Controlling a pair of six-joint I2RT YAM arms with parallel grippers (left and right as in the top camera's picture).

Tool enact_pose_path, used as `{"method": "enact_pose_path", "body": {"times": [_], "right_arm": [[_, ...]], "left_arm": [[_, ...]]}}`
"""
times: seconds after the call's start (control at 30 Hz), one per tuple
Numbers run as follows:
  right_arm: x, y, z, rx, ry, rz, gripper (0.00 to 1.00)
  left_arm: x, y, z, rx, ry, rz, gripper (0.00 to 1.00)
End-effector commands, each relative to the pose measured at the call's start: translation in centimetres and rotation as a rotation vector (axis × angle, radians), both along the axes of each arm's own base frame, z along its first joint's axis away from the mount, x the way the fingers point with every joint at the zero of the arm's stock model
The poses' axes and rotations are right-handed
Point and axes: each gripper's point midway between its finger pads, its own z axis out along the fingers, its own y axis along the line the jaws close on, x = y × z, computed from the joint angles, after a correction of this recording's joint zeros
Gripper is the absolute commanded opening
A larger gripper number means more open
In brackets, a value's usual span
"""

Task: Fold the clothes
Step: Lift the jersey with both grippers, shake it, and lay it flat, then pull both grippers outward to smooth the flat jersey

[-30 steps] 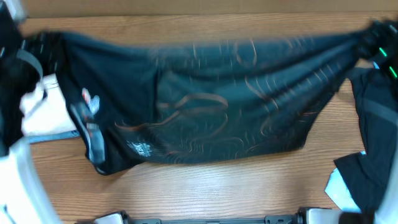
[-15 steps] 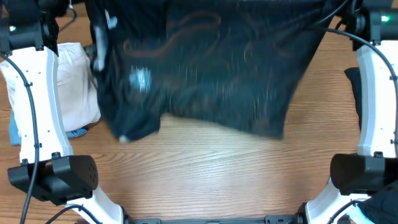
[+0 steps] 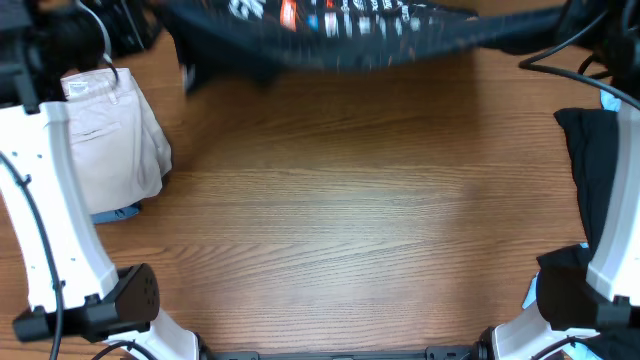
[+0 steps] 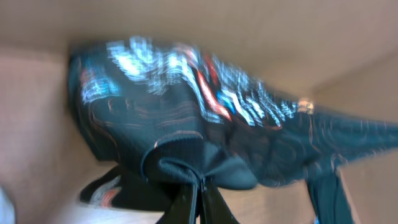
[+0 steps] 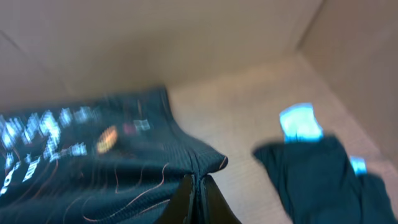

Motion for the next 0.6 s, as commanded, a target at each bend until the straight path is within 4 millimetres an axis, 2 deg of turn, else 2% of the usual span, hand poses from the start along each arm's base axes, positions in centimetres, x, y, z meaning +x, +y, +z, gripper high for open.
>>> {"method": "enact_pose_path", "body": {"times": [0.0,0.07,0.23,0.43,0.57], "right_arm": [[-0.8,-0.5,-4.8,-0.004,0.170,-0.016,0.04],[-1.8,-0.5,-8.1,0.004,0.286,-0.016,0.04],[-4.2,-1.4,-14.1,0.032,0.488,-0.052,0.04],[-7.3,-2.9,-18.9,0.094,0.640,-0.161,0.04],[-9.0,-3.3,-20.6,0.150,0.706,-0.206,0.04]], "left_arm": [[-0.2,-1.5,-6.0,0.123,0.129,-0.125,0.04],[-1.2,-2.6,-9.9,0.161,0.243,-0.191,0.04],[-3.6,-3.5,-16.7,0.195,0.452,-0.249,0.04],[-7.3,-3.0,-22.7,0.205,0.685,-0.260,0.04],[-9.8,-2.6,-25.4,0.215,0.804,-0.266,0.04]]}}
